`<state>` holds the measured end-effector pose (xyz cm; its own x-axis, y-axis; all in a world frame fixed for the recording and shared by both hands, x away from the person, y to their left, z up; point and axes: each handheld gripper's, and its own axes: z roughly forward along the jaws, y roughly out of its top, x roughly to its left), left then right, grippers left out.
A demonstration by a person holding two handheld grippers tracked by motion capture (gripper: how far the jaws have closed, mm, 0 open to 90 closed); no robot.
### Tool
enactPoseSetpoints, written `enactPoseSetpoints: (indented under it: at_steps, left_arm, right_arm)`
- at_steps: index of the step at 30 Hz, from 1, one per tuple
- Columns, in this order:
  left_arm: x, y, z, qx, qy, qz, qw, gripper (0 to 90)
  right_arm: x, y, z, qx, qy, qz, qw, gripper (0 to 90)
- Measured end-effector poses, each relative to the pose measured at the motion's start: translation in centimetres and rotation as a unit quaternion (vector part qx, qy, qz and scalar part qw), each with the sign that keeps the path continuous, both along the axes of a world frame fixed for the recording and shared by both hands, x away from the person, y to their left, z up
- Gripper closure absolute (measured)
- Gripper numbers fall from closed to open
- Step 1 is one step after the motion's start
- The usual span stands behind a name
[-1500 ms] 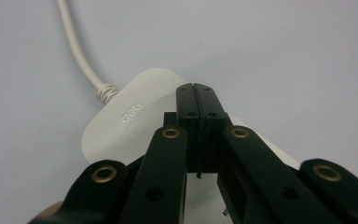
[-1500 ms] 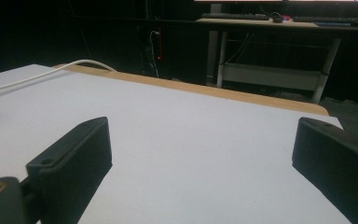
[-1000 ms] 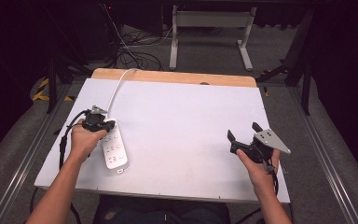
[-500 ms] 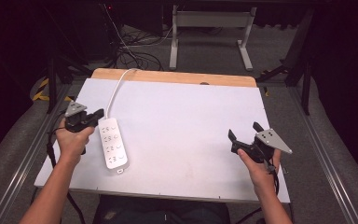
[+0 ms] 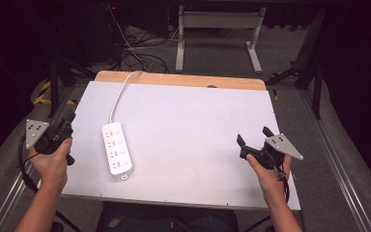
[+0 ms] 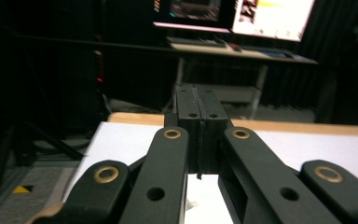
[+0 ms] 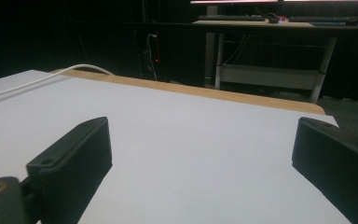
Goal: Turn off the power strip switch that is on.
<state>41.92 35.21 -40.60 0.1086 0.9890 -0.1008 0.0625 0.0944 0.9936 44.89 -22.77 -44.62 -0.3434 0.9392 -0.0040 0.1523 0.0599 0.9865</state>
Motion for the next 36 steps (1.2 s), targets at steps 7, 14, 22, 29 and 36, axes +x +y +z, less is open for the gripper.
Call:
enactPoseSetpoints:
  at_steps: [7, 14, 22, 29, 36]
  left_arm:
    - [-0.58, 0.23, -0.15, 0.02, 0.001, 0.023, 0.9995, 90.0]
    - [-0.41, 0.32, -0.31, 0.031, 0.003, 0.034, 0.9989, 90.0]
    - [-0.26, 0.37, -0.26, 0.016, 0.007, 0.013, 0.9998, 45.6]
    - [-0.1, 0.26, -0.33, 0.019, 0.016, 0.012, 0.9996, 13.7]
    - [-0.06, 0.33, -0.35, 0.018, 0.02, 0.012, 0.9996, 10.3]
  right_arm:
    - [-0.05, 0.16, 0.09, -0.003, -0.003, 0.001, 1.0, 5.4]
    - [-0.01, -0.02, 0.01, -0.001, -0.001, -0.001, 1.0, 5.4]
    - [-0.02, 0.1, 0.04, -0.002, -0.002, 0.002, 1.0, 5.6]
    - [0.0, 0.12, 0.03, -0.001, -0.001, 0.003, 1.0, 5.6]
    - [0.01, 0.14, 0.03, -0.002, -0.001, 0.004, 1.0, 5.6]
